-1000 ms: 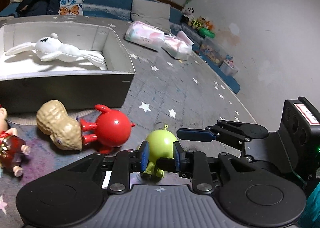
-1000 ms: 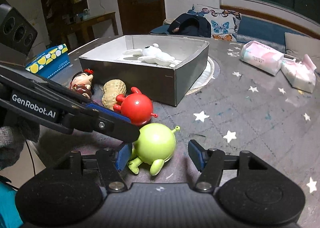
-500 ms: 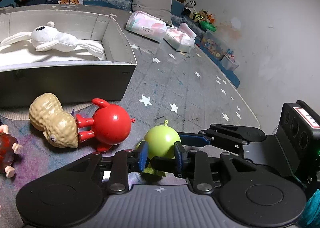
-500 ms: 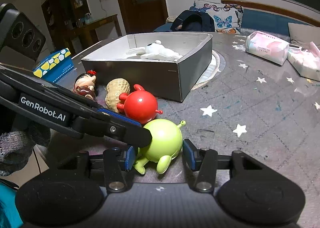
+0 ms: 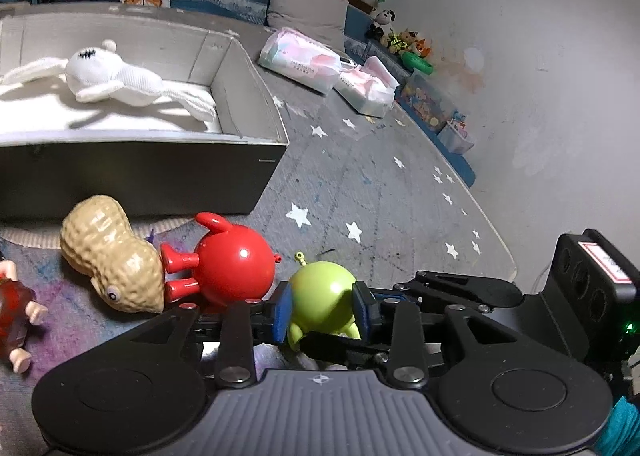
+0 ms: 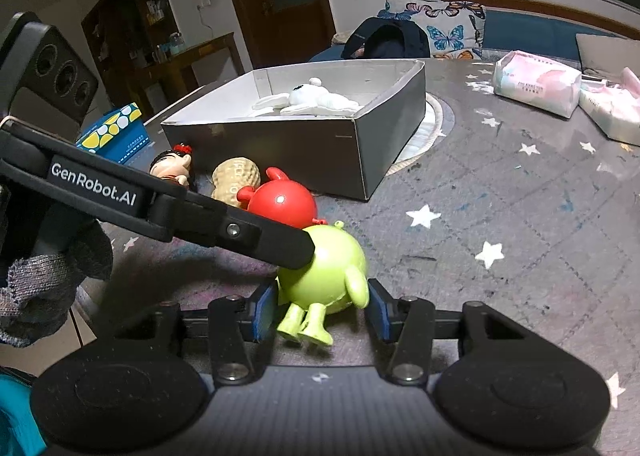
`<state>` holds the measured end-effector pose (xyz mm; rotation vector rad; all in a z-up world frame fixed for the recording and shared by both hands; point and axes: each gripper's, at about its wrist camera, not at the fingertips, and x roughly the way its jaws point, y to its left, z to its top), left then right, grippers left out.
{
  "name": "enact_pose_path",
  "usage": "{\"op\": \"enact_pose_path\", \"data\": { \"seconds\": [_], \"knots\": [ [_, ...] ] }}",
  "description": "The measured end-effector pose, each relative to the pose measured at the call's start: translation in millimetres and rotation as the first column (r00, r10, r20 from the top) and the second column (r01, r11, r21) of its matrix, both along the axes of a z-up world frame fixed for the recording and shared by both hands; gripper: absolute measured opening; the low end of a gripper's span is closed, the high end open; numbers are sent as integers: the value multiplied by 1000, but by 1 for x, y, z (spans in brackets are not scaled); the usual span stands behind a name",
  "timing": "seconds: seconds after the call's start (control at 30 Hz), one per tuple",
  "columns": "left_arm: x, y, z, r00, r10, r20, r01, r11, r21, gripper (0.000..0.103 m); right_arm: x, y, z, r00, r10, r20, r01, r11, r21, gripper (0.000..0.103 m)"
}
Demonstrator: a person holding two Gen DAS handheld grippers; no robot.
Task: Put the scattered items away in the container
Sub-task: 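Grasp the green alien figure with the left gripper and lift it, then lower the alien into the white box and open the left gripper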
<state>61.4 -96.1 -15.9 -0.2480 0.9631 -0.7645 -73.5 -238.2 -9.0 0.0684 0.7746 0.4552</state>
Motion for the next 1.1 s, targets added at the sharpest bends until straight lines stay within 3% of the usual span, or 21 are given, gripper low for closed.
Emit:
{"op": "enact_pose_path", "data": {
  "seconds": [0.5, 0.8, 0.97, 1.1],
  "knots": [
    [6, 6, -10, 996, 7, -86, -14, 997, -79, 42, 0, -5, 0, 1000, -26, -10, 26, 999, 33, 48],
    [7, 12, 34, 999, 30, 40, -24, 990, -137, 42, 6, 1, 44, 993, -1, 120, 3, 1000, -17, 48],
    [35, 19, 63, 987, 85, 133, -64, 986, -154, 42, 46, 8, 72, 978, 34, 206, -23, 998, -57, 48],
    [74, 29, 67, 980, 144, 138, -120, 978, -172, 41, 90, 19, 80, 973, 54, 223, -37, 996, -79, 48]
  ]
}}
